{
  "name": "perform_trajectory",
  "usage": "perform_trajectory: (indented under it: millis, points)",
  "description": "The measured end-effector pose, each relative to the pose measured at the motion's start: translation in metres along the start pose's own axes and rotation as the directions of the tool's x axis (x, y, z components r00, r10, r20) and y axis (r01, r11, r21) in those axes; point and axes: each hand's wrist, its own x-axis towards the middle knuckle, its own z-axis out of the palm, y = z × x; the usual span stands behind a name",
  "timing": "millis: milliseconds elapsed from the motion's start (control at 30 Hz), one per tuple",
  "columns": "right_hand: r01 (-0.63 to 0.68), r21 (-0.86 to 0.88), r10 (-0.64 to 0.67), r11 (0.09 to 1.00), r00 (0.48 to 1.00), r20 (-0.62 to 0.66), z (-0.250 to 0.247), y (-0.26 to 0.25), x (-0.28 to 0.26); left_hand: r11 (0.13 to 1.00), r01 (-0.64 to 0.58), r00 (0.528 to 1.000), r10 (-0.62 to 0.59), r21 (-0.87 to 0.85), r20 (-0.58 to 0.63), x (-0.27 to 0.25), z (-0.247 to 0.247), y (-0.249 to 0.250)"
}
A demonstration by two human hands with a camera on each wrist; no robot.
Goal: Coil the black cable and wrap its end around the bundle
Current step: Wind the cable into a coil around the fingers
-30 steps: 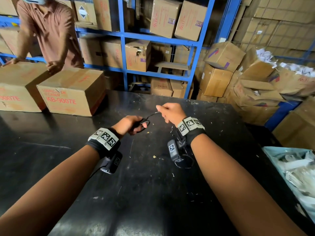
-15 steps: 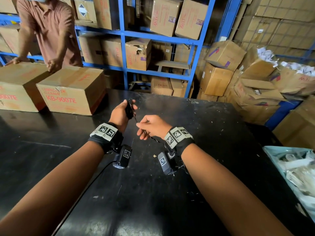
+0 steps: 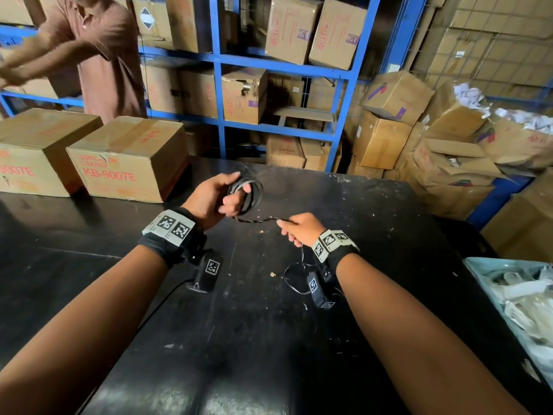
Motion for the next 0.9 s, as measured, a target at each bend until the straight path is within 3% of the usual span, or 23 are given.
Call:
perform_trajectory:
  millis: [100, 233, 400, 500, 667, 733, 800, 900]
  points:
    - [-0.02, 0.02, 0.022, 1.0, 0.996, -0.09, -0.015, -0.017, 0.01, 0.95, 0.105, 0.994, -0.105, 0.295, -0.016, -0.001, 0.003, -0.013]
    - [0.045, -0.024, -0.046, 0.999, 0.998, -0.051, -0.027, -0.053, 0.012, 0.812, 0.224, 0.974, -0.164, 0.539, -0.158, 0.003, 0.002, -0.033]
    - [0.071, 0.041, -0.073, 0.997, 0.995, 0.07, -0.022, -0.083, 0.004, 0.779, 0.196, 0.964, -0.042, 0.595, -0.262, 0.007, -0.009, -0.044]
    - [0.028, 0.178, -0.052, 0.984, 0.99, 0.132, -0.015, -0.095, -0.007, 0.782, 0.16, 0.922, 0.1, 0.602, -0.375, 0.012, -0.014, -0.044]
    - [0.021, 0.228, -0.076, 0.973, 0.968, 0.237, -0.001, -0.087, -0.016, 0.655, 0.092, 0.861, 0.326, 0.75, -0.39, 0.018, -0.02, -0.042]
    - [0.017, 0.27, -0.094, 0.963, 0.958, 0.272, 0.002, -0.078, -0.018, 0.699, 0.043, 0.818, 0.386, 0.714, -0.427, 0.02, -0.016, -0.042]
    - [0.005, 0.294, -0.104, 0.956, 0.941, 0.323, 0.005, -0.069, -0.019, 0.823, -0.069, 0.789, 0.391, 0.563, -0.475, 0.021, -0.01, -0.041]
    - [-0.003, 0.29, -0.114, 0.957, 0.916, 0.384, 0.011, -0.054, -0.022, 0.945, -0.186, 0.806, 0.303, 0.268, -0.509, 0.021, 0.001, -0.028]
